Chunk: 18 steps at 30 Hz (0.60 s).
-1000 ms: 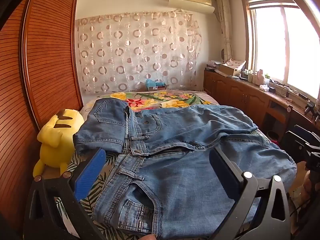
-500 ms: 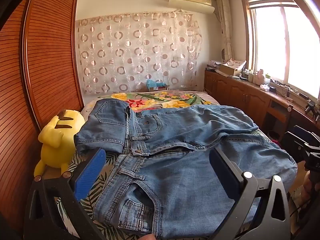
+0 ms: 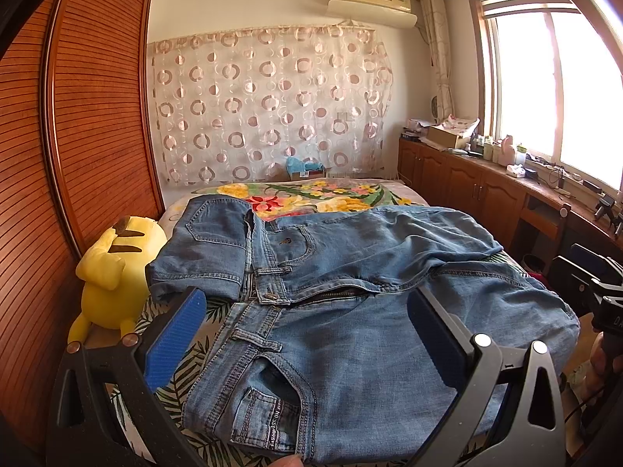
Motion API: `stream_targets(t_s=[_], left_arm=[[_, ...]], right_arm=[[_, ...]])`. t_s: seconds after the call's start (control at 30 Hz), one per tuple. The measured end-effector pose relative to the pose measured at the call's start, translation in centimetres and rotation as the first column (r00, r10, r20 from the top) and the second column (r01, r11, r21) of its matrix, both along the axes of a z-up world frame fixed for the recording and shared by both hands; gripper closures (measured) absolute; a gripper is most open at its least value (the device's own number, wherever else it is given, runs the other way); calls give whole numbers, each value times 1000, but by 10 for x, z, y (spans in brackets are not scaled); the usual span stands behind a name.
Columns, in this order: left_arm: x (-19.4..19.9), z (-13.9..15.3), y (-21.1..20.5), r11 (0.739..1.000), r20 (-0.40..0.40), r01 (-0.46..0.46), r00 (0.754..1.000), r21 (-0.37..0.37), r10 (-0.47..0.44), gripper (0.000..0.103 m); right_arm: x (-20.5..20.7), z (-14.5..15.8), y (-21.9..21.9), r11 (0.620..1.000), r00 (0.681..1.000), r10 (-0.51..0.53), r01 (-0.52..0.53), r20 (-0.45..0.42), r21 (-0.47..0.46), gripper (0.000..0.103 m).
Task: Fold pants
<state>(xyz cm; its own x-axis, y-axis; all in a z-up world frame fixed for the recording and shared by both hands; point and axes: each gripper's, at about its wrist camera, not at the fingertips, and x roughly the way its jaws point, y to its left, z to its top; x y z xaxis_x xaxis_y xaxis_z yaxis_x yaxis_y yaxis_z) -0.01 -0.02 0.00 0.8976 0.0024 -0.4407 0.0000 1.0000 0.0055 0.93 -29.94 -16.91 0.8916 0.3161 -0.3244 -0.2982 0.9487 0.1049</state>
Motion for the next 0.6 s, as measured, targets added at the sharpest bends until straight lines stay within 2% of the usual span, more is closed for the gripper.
stream_targets(t_s=[0.6], left_arm=[[0,0,0,1000,3,1,1000,2,-1,0]], right_arm=[[-2,0,1,1000,1000,1,-1,-4,0,0]])
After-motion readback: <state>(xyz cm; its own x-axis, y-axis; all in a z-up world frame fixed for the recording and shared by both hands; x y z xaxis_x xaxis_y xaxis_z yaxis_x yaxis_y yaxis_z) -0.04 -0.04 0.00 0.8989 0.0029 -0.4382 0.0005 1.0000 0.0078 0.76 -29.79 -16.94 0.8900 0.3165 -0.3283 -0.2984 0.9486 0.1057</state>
